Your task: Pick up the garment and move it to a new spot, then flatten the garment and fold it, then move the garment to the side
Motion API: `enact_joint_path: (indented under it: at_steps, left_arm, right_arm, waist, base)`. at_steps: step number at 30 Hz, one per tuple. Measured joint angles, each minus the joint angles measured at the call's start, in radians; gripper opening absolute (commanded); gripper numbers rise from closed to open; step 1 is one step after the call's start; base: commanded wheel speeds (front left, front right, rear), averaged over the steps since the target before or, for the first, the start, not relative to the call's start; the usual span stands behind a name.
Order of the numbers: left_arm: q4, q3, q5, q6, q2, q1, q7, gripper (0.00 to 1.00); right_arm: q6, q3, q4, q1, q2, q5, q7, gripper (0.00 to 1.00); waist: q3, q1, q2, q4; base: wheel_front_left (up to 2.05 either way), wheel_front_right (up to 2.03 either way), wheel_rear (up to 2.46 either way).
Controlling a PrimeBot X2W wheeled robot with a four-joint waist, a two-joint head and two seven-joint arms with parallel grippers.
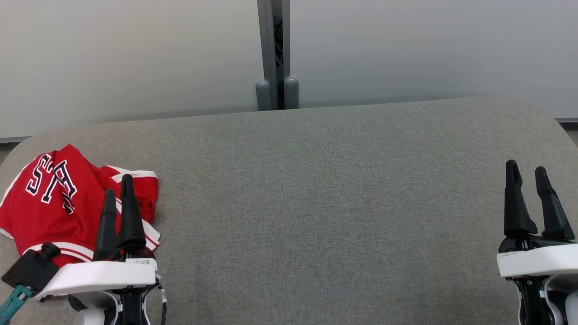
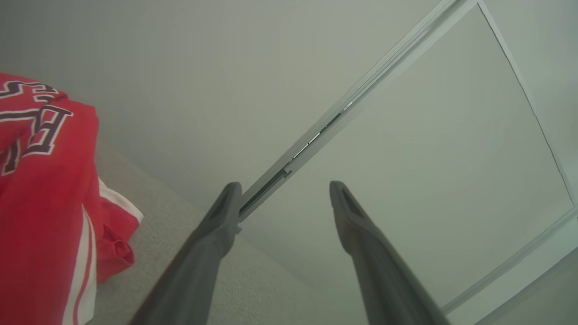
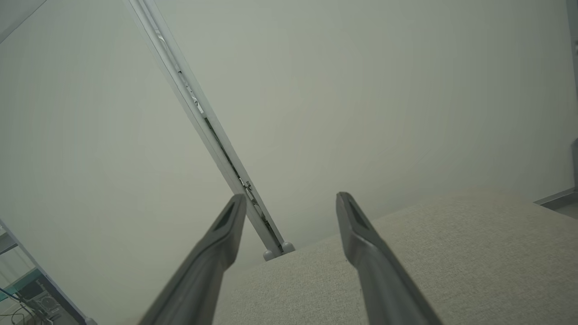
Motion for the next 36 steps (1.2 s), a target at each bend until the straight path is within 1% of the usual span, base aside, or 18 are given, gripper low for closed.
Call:
enact_joint_path:
  at_steps: [6, 15, 21, 27, 33, 36]
  left_arm:
    - [-0.036, -0.024, 0.104, 0.051, 0.000, 0.020, -0.009, 1.00]
    - [-0.032, -0.114, 0.328, 0.080, 0.001, 0.027, -0.024, 1.00]
    - [0.021, -0.172, 0.455, 0.106, 0.001, 0.039, -0.035, 1.00]
    - [0.102, -0.201, 0.523, 0.133, 0.002, 0.040, -0.041, 1.00]
    - [0.132, -0.214, 0.596, 0.172, 0.002, 0.040, -0.051, 1.00]
    - [0.135, -0.216, 0.621, 0.184, 0.002, 0.040, -0.054, 1.00]
  right_arm:
    - [0.000, 0.022, -0.019, 0.000, 0.000, -0.078, -0.022, 1.00]
    - [0.000, 0.032, -0.015, 0.001, -0.002, -0.169, -0.051, 1.00]
    - [0.000, 0.057, 0.048, 0.005, -0.004, -0.205, -0.068, 1.00]
    - [0.000, 0.073, 0.125, 0.006, -0.004, -0.227, -0.086, 1.00]
    - [0.000, 0.115, 0.203, 0.003, -0.006, -0.254, -0.099, 1.00]
    - [0.002, 0.128, 0.231, 0.000, -0.006, -0.277, -0.099, 1.00]
  waist:
    - [0.003, 0.0000, 0.0000, 0.002]
    - [0.008, 0.0000, 0.0001, 0.010]
    - [0.006, 0.0000, 0.0000, 0.011]
    - [0.001, 0.0000, 0.0000, 0.012]
    - [-0.005, 0.0000, 0.0000, 0.011]
    - [-0.006, 0.0000, 0.0001, 0.010]
  base:
    - [0.00, 0.00, 0.00]
    - [0.00, 0.00, 0.00]
    - [0.00, 0.00, 0.00]
    - [0.00, 0.00, 0.00]
    - [0.00, 0.00, 0.00]
    - [0.00, 0.00, 0.00]
